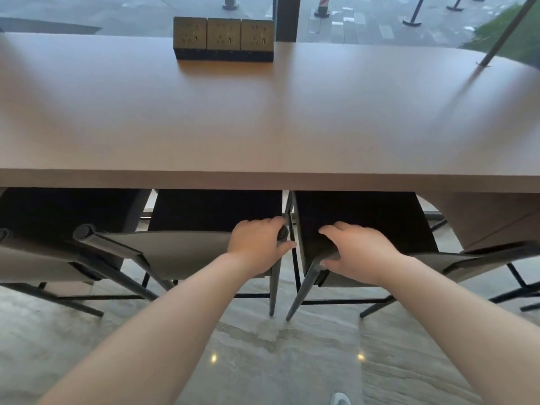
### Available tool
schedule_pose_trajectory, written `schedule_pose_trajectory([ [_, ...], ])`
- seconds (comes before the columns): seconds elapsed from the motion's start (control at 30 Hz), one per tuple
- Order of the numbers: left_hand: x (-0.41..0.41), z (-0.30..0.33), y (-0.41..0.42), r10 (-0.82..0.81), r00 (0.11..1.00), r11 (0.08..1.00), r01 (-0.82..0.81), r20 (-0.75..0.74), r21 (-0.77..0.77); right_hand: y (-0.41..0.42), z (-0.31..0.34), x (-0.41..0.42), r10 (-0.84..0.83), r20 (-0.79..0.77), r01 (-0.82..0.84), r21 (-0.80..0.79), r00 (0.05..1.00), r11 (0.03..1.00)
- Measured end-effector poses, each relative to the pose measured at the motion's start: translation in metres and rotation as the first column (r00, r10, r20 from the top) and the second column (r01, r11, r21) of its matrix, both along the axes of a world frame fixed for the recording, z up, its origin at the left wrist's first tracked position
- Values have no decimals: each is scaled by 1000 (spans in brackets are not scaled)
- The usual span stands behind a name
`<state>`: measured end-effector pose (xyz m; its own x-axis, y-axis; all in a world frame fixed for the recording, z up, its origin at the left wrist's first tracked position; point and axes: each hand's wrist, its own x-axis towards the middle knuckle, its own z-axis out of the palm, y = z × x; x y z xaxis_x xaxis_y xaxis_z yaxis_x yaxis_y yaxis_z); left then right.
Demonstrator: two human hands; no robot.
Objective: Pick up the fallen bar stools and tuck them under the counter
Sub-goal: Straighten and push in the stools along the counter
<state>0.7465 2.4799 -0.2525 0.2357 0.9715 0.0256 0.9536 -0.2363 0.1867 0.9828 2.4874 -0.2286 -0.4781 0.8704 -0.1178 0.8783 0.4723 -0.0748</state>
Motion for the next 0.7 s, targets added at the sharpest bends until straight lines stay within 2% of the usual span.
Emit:
schedule_pose_trajectory([
  [0.07, 7, 3, 3, 33, 999, 999, -33, 13, -35, -6, -1, 21, -53, 30, 55, -103, 998, 993],
  [0.13, 9, 6, 4, 41, 999, 996, -41, -1, -76, -13, -4, 30, -82, 30, 85, -137, 996, 987],
  [0.33, 8, 11, 5, -2, 997, 993, -6, -75, -114, -12, -17, 15, -10, 84, 4, 75, 996, 997],
  [0.5, 10, 5, -2, -21, 994, 1000, 20, -108, -10, -13, -20, 14, 107, 144, -129, 160, 984, 979],
  [0.7, 9, -2, -9, -45, 992, 992, 58, -117, 110, -7, -16, 7, 139, 111, -149, 91, 984, 985],
])
